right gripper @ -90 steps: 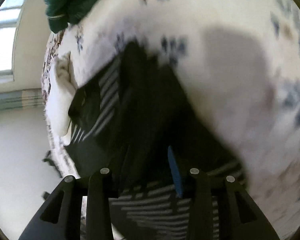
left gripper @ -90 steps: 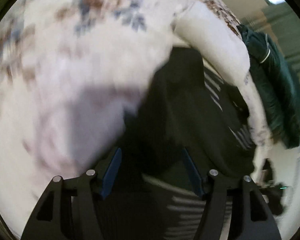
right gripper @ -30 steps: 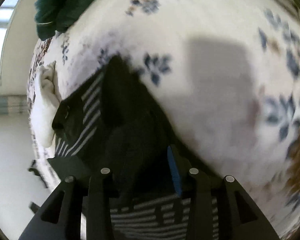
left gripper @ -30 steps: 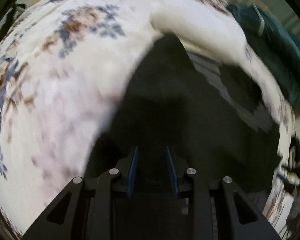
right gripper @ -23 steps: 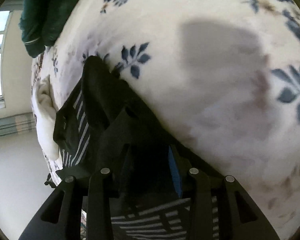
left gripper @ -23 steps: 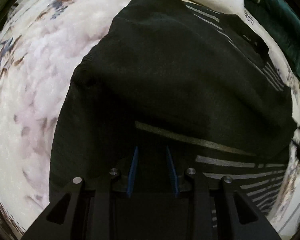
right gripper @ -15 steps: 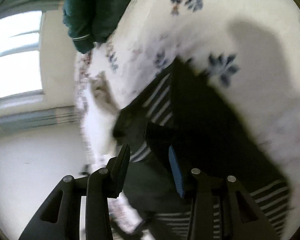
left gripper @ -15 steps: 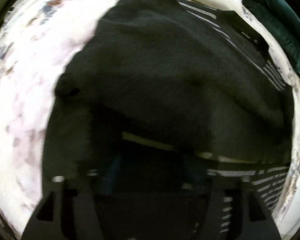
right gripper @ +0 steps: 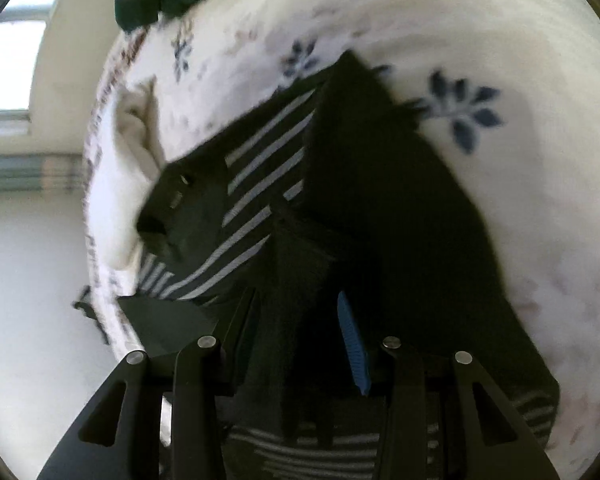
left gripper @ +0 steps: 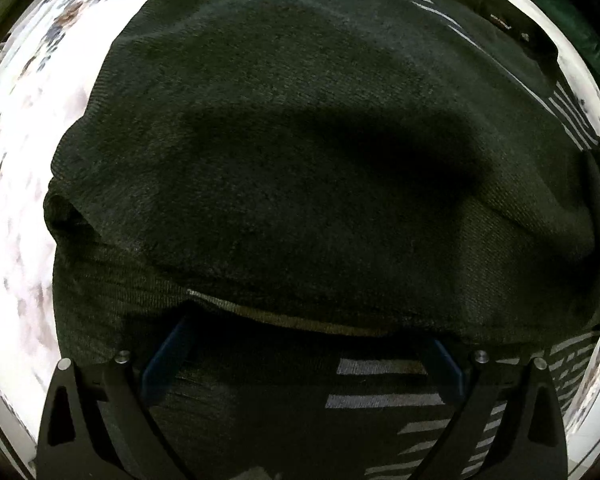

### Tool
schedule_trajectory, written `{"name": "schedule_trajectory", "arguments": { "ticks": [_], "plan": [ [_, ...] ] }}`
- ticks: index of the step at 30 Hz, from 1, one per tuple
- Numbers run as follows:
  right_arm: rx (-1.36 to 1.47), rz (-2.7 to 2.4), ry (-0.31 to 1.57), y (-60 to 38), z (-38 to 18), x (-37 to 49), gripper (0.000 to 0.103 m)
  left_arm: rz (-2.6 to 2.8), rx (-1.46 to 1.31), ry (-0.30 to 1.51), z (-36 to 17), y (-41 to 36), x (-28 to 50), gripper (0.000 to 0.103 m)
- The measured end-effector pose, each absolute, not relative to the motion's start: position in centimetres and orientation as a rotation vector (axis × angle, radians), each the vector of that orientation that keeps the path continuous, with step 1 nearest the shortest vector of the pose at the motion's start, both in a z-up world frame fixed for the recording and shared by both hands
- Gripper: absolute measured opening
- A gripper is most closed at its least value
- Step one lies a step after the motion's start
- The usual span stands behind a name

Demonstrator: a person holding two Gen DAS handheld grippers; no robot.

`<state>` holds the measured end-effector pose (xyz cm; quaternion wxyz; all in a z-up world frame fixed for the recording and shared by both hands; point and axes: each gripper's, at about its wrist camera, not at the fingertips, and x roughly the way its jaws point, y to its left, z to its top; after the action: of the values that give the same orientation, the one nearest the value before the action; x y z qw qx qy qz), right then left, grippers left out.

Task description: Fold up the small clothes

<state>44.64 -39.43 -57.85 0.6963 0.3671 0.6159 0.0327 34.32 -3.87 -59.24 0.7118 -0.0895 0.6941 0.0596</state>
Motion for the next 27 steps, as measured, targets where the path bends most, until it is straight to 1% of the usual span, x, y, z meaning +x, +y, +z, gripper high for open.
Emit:
{"name": "schedule_trajectory", "arguments": {
  "ticks": [1, 2, 5, 9, 13, 14, 16, 18, 19, 20, 21, 22, 24, 27],
  "plan": [
    [0.79, 0.064, 1.358, -38.9, -57.7, 44.9, 0.01, 0.131, -0.199, 1.541, -59.2, -3.9, 34.3, 0.103],
    [0.74, 0.035, 1.325, -38.5, -57.1, 44.8, 0.004, 0.129, -0.201, 1.544, -59.1, -3.9, 34.4, 0.103],
    [0.704, -0.015, 1.267, -38.9, -55.2, 43.6, 0.004, 0.129, -0.218, 1.54, -58.3, -3.1, 34.0, 0.103],
    [0.739, -0.076, 1.236, -41.1, -53.8, 40.7, 0.004, 0.155, -0.207, 1.488, -56.1, -3.0, 33.5, 0.103],
    [0.724, -0.175, 1.298, -43.5, -54.2, 36.9, 0.004, 0.173, -0.211, 1.441, -54.2, -3.0, 33.0, 0.103],
    [0.713, -0.207, 1.36, -44.2, -55.4, 35.7, 0.004, 0.174, -0.211, 1.429, -53.7, -3.1, 32.9, 0.103],
    [0.747, -0.24, 1.471, -45.4, -57.5, 34.0, 0.006, 0.184, -0.19, 1.409, -52.8, -2.9, 32.5, 0.103],
    [0.798, -0.271, 1.479, -46.7, -58.0, 32.8, 0.006, 0.189, -0.171, 1.385, -52.1, -3.0, 32.6, 0.103],
    [0.833, -0.273, 1.45, -47.5, -57.7, 32.3, 0.012, 0.194, -0.163, 1.376, -51.6, -2.7, 32.7, 0.103],
    [0.847, -0.279, 1.43, -48.0, -57.4, 32.2, 0.028, 0.196, -0.155, 1.366, -51.3, -2.5, 32.8, 0.103],
    [0.876, -0.266, 1.382, -48.8, -56.9, 32.5, 0.037, 0.198, -0.143, 1.359, -51.2, -2.5, 32.9, 0.103],
    [0.883, -0.249, 1.355, -49.1, -56.7, 33.2, 0.05, 0.203, -0.133, 1.356, -51.1, -2.5, 33.1, 0.103],
    [0.869, -0.207, 1.31, -49.5, -56.6, 35.3, 0.051, 0.221, -0.111, 1.354, -52.1, -1.8, 33.4, 0.103],
    [0.804, -0.134, 1.354, -48.8, -58.0, 39.4, 0.051, 0.256, -0.102, 1.344, -53.2, -1.0, 34.9, 0.103]
  ]
}}
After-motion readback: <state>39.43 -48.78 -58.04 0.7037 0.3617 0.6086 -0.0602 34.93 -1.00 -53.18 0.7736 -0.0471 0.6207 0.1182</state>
